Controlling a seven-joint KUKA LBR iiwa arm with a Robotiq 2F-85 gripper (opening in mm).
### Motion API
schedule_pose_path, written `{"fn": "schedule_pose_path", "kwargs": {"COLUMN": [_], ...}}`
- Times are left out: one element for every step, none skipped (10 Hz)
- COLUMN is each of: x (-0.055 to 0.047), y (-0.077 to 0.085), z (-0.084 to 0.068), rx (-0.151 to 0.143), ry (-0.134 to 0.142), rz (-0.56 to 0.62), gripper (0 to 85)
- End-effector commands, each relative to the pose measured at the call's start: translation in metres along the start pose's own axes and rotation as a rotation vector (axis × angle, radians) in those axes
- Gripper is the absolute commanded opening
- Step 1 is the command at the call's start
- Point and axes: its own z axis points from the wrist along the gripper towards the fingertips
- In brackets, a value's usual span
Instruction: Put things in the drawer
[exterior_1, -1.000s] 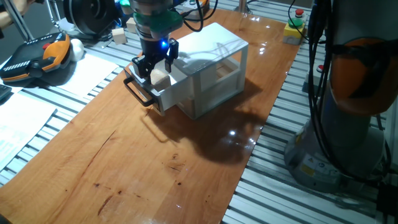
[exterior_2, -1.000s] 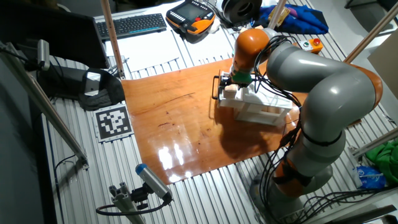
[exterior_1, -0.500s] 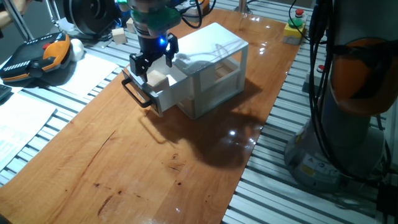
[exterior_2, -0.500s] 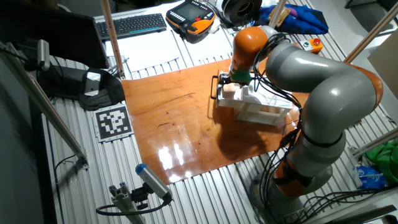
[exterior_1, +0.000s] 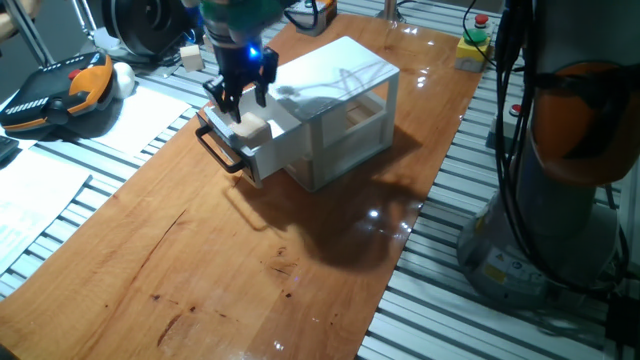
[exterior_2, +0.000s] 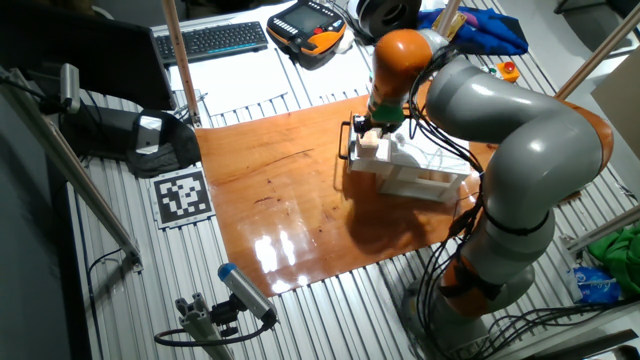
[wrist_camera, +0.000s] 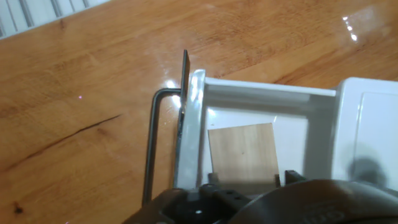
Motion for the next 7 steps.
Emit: {"fn": "schedule_pose_path", "kwargs": {"x": [-0.002, -0.002, -0.001, -0.001, -0.001, -0.001, 0.000], "y": [0.003, 0.008, 0.014, 0.019, 0.025, 0.031, 0.038], "z": [-0.004, -0.008, -0.011, -0.014, -0.016, -0.017, -0.017], "rx": [0.001, -0.004, -0.008, -0.021, -0.025, -0.028, -0.031], "ry": [0.005, 0.009, 0.007, 0.007, 0.005, 0.002, -0.004], "rz": [0.010, 0.023, 0.028, 0.038, 0.045, 0.054, 0.062], "gripper": [0.0, 0.0, 0.0, 0.0, 0.0, 0.0, 0.0]}}
